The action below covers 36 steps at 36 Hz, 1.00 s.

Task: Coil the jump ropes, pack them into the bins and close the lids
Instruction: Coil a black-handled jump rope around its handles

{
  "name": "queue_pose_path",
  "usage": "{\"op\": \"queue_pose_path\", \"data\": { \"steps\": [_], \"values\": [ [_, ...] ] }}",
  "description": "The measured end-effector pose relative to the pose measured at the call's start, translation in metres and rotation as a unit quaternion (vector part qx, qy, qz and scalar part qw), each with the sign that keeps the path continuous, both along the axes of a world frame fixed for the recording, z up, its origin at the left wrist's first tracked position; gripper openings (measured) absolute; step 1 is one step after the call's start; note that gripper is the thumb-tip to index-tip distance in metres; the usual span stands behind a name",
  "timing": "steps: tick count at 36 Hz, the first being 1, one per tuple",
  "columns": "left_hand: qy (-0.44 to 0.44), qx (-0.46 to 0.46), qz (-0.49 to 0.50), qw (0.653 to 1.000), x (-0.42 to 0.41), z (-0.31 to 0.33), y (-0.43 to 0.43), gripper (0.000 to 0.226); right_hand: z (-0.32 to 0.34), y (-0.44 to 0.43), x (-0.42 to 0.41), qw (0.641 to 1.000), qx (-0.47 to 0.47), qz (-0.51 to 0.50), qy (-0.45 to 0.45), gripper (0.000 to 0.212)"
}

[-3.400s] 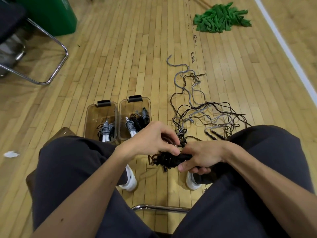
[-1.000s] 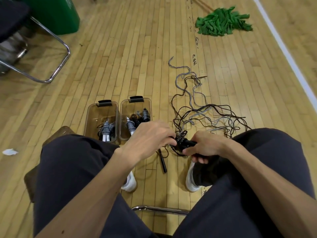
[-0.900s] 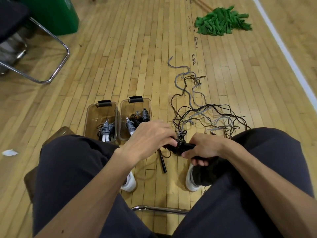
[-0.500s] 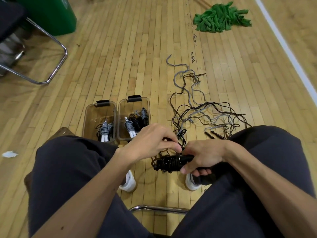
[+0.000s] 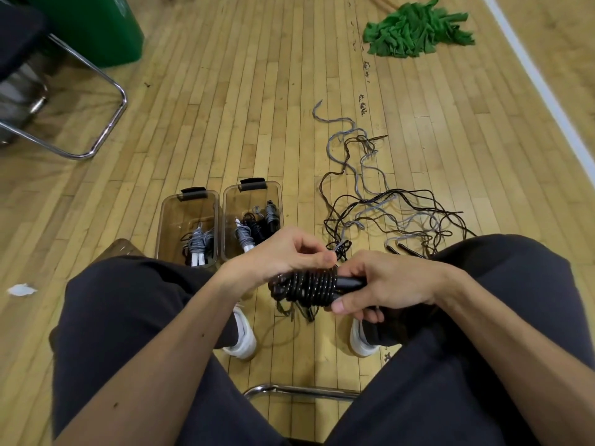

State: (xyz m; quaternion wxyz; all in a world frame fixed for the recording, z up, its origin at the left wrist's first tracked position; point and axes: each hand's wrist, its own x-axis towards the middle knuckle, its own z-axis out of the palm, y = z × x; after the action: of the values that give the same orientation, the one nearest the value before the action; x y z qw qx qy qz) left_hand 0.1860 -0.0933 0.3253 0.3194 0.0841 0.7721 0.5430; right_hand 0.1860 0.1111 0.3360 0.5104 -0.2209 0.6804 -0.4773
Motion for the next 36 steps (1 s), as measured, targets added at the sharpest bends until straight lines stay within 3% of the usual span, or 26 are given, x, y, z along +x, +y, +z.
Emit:
{"op": "queue_pose_path", "data": {
  "steps": [5,8,16,21,24,26,29,36],
  "values": [
    [-0.027,0.056,0.019,0.998,0.013,0.005,0.003,0.049,0.005,0.002,-0.002,0.99,-0.093,-0.081,-0.063,0.01],
    [-0.047,0.058,0.055,0.996,0.013,0.006,0.002,0.015,0.003,0.002,-0.003,0.985,-0.11,-0.097,-0.096,0.008],
    [-0.054,0.085,0.128,0.987,0.008,-0.002,0.003,0.01,-0.001,0.002,-0.004,0.991,-0.079,-0.105,-0.018,0.007],
    [-0.085,0.1,0.17,0.977,0.007,-0.005,0.007,0.036,0.001,-0.002,-0.005,0.986,-0.094,-0.133,0.02,0.008],
    [-0.105,0.077,0.206,0.97,0.005,-0.01,0.012,0.02,0.002,-0.003,-0.006,0.983,-0.087,-0.156,0.048,0.014],
    [-0.124,0.068,0.227,0.964,0.004,-0.013,0.012,0.024,0.001,-0.002,-0.008,0.98,-0.075,-0.171,0.066,0.018],
    [-0.102,0.066,0.198,0.973,0.005,-0.012,0.014,0.02,-0.003,-0.001,-0.011,0.977,-0.059,-0.19,0.073,0.017],
    [-0.124,0.076,0.126,0.981,0.01,-0.011,0.018,0.036,-0.01,0.003,-0.021,0.959,-0.018,-0.254,0.127,0.016]
  ]
}}
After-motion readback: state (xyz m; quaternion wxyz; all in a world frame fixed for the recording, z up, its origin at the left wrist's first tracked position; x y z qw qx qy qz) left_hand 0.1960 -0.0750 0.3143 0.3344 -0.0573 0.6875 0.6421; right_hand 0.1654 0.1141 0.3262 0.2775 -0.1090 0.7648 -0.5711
